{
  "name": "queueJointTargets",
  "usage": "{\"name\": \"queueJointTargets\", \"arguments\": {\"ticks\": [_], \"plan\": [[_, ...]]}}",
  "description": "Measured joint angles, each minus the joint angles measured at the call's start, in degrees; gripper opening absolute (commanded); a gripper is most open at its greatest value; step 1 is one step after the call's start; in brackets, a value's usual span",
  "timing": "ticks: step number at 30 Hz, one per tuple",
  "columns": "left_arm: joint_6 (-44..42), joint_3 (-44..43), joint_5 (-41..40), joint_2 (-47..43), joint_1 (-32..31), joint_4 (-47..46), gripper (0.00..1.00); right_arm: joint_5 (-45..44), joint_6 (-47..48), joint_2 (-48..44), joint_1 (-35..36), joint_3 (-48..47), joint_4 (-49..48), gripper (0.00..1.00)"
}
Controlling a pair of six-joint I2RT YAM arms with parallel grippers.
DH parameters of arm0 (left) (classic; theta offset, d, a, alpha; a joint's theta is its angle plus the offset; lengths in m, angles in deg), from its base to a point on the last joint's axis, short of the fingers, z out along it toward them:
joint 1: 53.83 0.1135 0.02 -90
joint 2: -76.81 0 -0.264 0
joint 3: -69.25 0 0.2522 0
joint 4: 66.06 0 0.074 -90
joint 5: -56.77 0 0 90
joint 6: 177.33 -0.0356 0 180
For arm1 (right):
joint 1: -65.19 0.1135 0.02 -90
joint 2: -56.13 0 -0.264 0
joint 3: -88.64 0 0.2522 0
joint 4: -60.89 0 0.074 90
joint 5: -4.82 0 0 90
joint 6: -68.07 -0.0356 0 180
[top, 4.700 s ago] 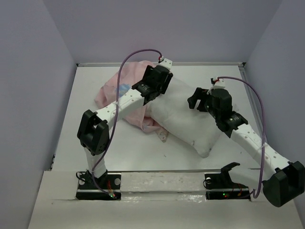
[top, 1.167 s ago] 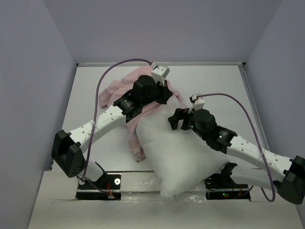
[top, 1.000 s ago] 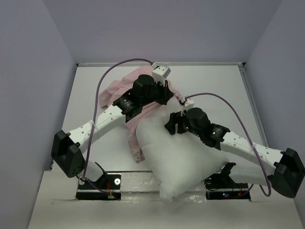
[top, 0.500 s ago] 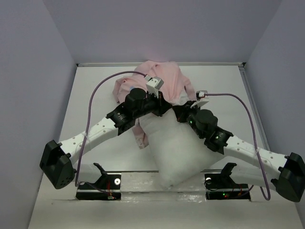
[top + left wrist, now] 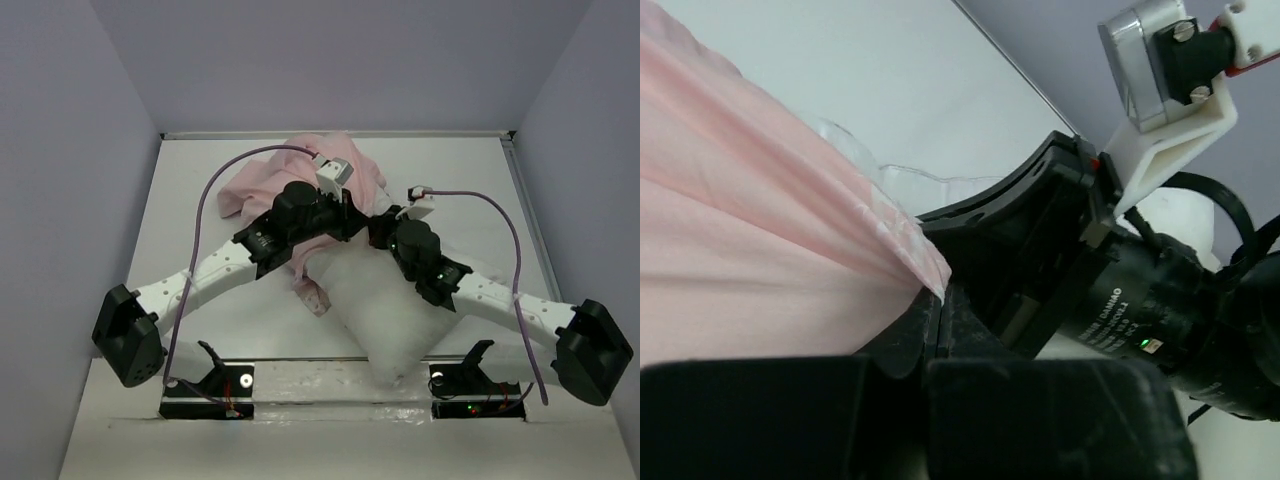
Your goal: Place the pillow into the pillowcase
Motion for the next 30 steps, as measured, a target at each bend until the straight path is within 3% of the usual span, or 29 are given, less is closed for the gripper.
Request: {"name": "queueJointTargets", "arguments": {"ticks": [1,2,4,6,10,14,17,25,29,30], "plan": [[-0.3,-0.7,-0.2,0.5,0.0,0.0,0.51,0.7,0.0,-1.1,-0.9,0.0,0.5,0.0],[-0.5,-1.6,-0.8,1.2,0.0,0.2,0.71,1.9,0.0,-2.1,-2.6,0.0,1.4,0.0],[-0.5,-3.0,-1.9,2.0,-0.6,0.4,0.83,4.2,0.2,-3.4,-5.7,0.0,2.8,0.0],[-1.6,-3.5,-5.0,1.7,-1.8,1.0,0.87,6.6,0.8,-4.2,-9.1,0.0,4.2,0.0],[-2.6,-0.1,-14.3,-4.2,-3.8,2.5,0.87,13.1,3.8,-4.1,-14.6,-1.5,8.8,0.0],[-2.1,11.8,-26.2,-17.9,-4.0,4.2,0.83,18.5,5.7,-1.7,-17.4,-5.1,11.9,0.0],[-1.6,18.8,-31.9,-21.7,-3.9,4.6,0.8,21.9,7.2,-0.9,-18.0,-6.6,13.5,0.0],[-4.7,24.1,-37.3,-12.9,-3.1,2.0,0.71,26.9,9.8,-0.9,-18.0,-9.0,17.4,0.0],[-7.0,23.6,-39.4,-8.7,-0.9,-2.0,0.61,28.4,10.3,-1.0,-18.0,-9.0,17.9,0.0],[-7.4,23.3,-39.9,-8.0,-0.7,-2.3,0.59,28.5,10.4,-1.0,-18.0,-9.0,18.0,0.05]]}}
